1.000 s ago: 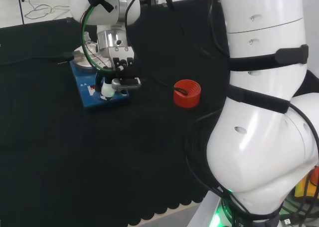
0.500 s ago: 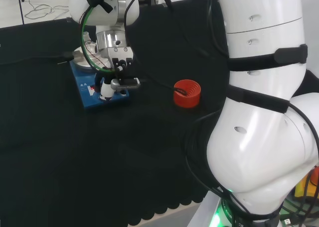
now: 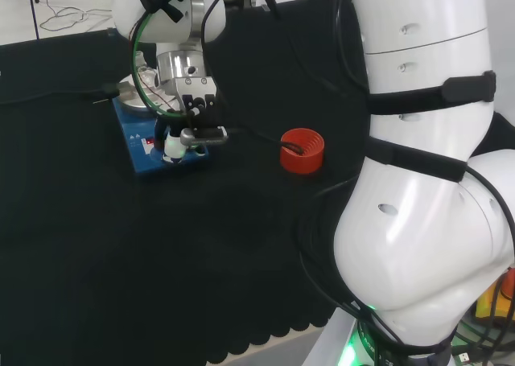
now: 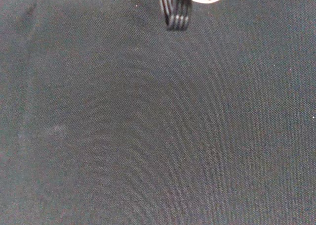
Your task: Turn on the heater.
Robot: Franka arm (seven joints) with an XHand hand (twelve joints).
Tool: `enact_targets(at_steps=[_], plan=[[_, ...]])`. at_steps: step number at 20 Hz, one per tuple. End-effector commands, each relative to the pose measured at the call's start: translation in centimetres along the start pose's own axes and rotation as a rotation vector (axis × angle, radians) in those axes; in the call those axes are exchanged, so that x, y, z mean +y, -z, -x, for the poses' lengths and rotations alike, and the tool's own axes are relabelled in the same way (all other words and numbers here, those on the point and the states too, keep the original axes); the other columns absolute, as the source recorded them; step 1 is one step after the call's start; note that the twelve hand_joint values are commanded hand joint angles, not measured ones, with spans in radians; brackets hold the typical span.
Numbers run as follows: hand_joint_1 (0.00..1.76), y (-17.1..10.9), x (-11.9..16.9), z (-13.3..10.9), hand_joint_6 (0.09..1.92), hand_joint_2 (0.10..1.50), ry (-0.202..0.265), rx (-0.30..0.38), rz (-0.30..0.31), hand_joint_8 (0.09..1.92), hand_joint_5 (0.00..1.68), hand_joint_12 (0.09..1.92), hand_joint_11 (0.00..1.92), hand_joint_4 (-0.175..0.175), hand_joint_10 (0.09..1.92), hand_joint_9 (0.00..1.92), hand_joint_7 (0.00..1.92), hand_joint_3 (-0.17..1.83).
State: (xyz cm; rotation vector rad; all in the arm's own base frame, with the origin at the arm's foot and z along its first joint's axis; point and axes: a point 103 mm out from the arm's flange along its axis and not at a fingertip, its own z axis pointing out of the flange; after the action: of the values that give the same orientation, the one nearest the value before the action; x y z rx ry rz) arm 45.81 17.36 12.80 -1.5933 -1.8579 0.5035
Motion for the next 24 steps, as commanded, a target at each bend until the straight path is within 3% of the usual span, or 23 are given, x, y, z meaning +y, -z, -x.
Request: enact_targets(at_steps=[1,24], plan=[[1.43,-0.07,0.02,0.03,0.83,0.76,0.000,0.000,-0.002,1.44,0.27,1.25,1.37,-0.093,1.39,1.81,1.73,0.97],[1.43,-0.50,0.37,0.05,0.82,0.76,-0.004,-0.002,-0.008,1.43,0.26,1.24,1.36,-0.091,1.37,1.80,1.73,0.98]])
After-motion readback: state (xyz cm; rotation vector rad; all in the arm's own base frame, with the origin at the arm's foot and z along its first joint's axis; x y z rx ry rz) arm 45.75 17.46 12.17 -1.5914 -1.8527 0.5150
